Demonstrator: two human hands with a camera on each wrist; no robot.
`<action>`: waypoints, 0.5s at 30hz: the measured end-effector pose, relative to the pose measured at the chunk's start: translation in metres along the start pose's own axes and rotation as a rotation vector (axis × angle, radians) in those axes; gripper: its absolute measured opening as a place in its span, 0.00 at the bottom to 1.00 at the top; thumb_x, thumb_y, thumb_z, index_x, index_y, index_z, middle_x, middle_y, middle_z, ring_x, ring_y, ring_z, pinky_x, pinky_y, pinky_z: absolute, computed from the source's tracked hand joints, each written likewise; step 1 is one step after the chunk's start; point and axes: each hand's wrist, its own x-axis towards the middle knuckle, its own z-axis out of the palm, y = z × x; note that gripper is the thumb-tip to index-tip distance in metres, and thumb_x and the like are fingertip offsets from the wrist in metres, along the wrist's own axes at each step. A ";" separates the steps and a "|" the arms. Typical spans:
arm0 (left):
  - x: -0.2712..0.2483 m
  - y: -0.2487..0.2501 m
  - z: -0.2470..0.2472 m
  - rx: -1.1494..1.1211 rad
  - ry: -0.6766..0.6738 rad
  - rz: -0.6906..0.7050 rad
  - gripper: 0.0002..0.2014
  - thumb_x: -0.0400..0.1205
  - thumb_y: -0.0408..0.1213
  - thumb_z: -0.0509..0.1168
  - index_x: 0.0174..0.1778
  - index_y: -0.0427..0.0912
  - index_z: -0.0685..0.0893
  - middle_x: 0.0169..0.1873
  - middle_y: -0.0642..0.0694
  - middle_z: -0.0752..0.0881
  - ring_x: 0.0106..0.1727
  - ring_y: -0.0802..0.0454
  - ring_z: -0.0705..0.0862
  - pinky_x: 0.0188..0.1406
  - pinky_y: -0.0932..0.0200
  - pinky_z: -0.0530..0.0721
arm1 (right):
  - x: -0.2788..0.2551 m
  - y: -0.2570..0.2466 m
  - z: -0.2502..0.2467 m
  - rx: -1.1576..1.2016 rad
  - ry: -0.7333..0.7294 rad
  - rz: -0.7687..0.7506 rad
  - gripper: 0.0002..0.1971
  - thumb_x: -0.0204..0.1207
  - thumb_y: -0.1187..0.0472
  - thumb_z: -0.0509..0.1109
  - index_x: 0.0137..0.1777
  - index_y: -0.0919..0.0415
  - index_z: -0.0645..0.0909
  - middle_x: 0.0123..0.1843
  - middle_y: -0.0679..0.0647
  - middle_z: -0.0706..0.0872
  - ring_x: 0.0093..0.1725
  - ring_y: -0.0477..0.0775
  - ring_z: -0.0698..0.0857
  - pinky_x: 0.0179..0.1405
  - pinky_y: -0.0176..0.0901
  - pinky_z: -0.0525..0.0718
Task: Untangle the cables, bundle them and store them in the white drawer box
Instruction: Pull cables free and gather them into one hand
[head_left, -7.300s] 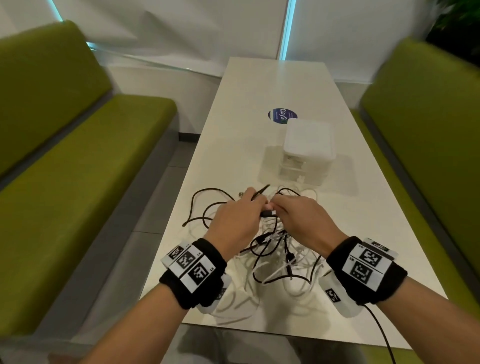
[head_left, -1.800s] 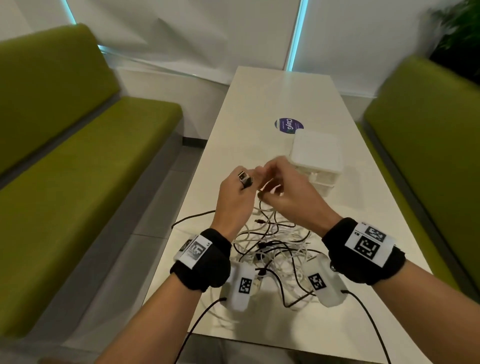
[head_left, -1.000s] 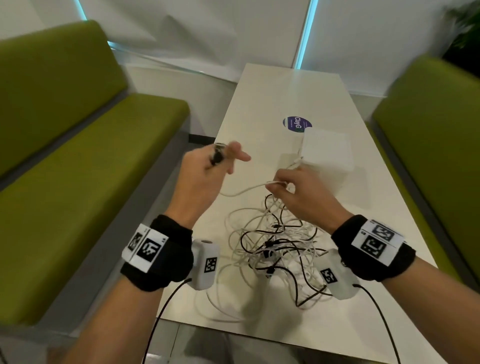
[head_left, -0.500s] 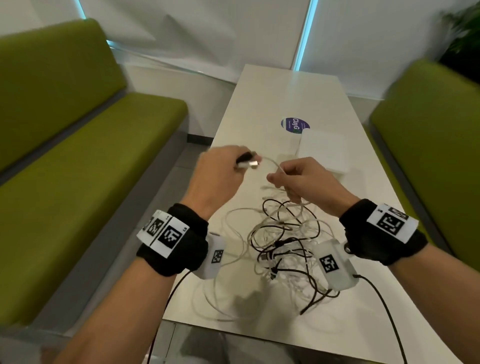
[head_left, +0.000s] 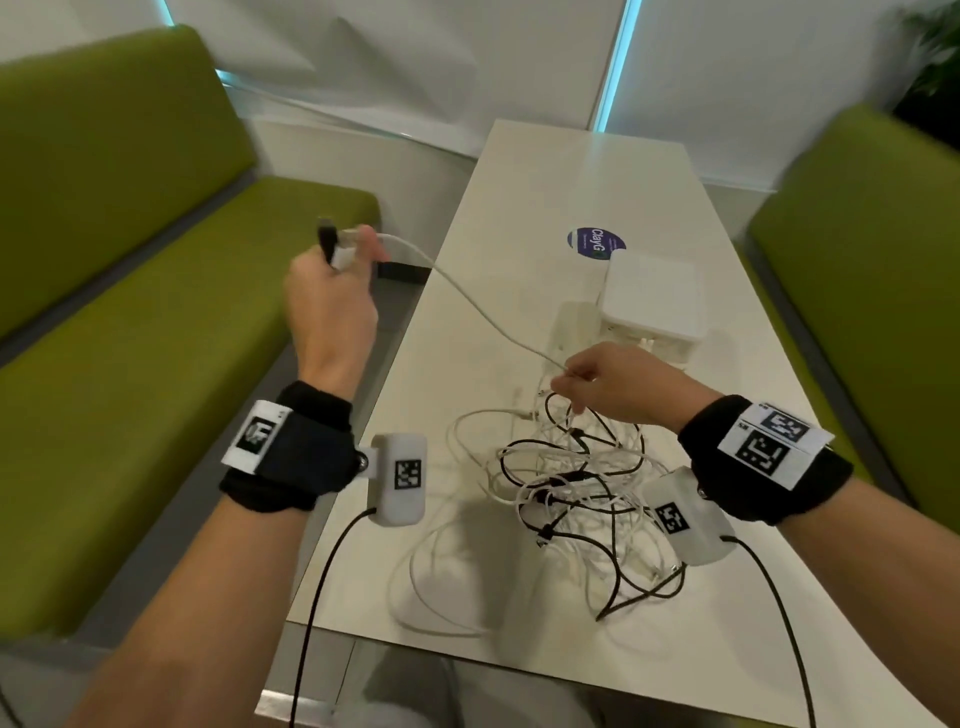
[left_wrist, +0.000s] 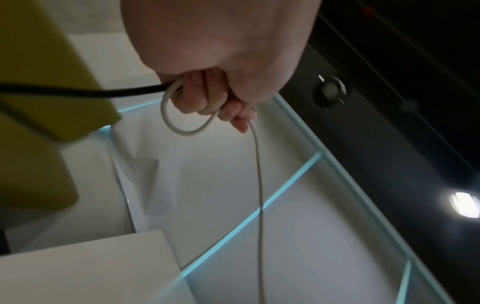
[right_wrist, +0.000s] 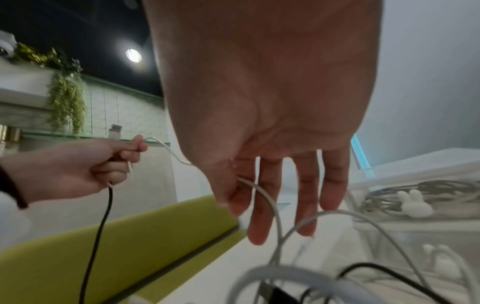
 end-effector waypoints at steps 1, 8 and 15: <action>0.005 0.000 -0.004 -0.080 0.041 -0.035 0.17 0.87 0.45 0.63 0.31 0.52 0.83 0.28 0.54 0.77 0.26 0.65 0.71 0.28 0.66 0.69 | 0.001 0.004 0.003 -0.010 0.001 0.016 0.18 0.84 0.48 0.64 0.38 0.59 0.84 0.36 0.46 0.89 0.32 0.46 0.82 0.33 0.41 0.74; 0.014 -0.022 -0.015 0.251 0.056 -0.134 0.13 0.88 0.42 0.59 0.44 0.47 0.87 0.40 0.51 0.84 0.44 0.52 0.82 0.44 0.58 0.73 | 0.001 0.006 0.006 0.236 0.126 0.004 0.23 0.87 0.48 0.57 0.35 0.59 0.83 0.36 0.47 0.92 0.28 0.35 0.80 0.37 0.41 0.73; -0.019 -0.017 0.006 0.087 -0.099 0.052 0.17 0.88 0.51 0.55 0.52 0.49 0.88 0.33 0.57 0.84 0.32 0.56 0.77 0.29 0.56 0.74 | -0.001 0.000 0.009 0.382 0.103 -0.030 0.21 0.88 0.48 0.56 0.39 0.57 0.82 0.19 0.43 0.79 0.31 0.51 0.88 0.43 0.52 0.85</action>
